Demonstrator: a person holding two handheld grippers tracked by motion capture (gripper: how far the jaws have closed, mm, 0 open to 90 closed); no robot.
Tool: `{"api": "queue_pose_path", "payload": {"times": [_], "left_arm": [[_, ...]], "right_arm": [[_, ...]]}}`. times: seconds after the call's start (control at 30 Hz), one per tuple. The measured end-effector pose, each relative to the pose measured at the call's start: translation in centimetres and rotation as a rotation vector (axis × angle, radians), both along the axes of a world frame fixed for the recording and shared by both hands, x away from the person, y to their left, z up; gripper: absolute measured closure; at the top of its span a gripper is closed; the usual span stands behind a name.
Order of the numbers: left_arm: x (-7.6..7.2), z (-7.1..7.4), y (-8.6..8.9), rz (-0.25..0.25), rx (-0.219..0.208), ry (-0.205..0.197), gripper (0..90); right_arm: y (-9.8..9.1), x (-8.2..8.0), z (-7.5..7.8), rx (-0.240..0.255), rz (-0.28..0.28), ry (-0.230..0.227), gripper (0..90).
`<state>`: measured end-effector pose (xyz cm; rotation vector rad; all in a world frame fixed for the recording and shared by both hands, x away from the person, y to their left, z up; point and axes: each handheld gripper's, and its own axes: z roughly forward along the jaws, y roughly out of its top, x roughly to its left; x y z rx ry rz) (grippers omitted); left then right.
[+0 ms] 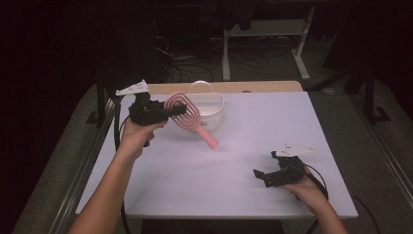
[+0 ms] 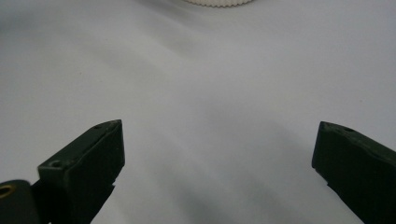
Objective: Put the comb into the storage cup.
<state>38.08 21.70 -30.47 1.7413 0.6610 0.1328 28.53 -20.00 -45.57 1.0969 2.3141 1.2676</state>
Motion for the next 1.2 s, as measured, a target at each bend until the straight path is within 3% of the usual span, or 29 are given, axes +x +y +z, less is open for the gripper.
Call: {"api": "queue_pose_path", "payload": {"times": [0.8, 1.2], "left_arm": [[3.4, 2.9, -1.0, 0.030, -0.009, -0.042, 65.6], [5.4, 3.4, -1.4, 0.059, -0.033, -0.046, 65.6]], "right_arm": [[0.2, 0.0, 0.0, 0.004, 0.011, -0.001, 2.2], [0.1, -0.1, 0.0, 0.006, 0.013, 0.004, 2.2]]}}
